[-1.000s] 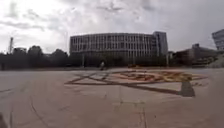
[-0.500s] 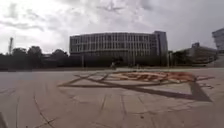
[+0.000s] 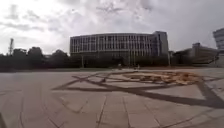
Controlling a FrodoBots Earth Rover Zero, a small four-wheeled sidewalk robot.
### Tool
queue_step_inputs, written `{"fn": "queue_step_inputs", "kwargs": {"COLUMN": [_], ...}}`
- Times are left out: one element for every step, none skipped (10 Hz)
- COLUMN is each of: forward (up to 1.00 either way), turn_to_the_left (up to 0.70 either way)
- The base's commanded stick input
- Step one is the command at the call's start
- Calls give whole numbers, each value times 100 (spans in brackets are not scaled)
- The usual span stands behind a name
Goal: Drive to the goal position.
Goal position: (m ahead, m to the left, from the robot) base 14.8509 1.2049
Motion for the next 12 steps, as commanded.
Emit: {"fn": "queue_step_inputs", "kwargs": {"forward": [70,70,70,70,70,70,70,70,70,70,70,70], "turn_to_the_left": [-1,-1,-1,-1,-1,-1,-1,-1,-1,-1,-1,-1]}}
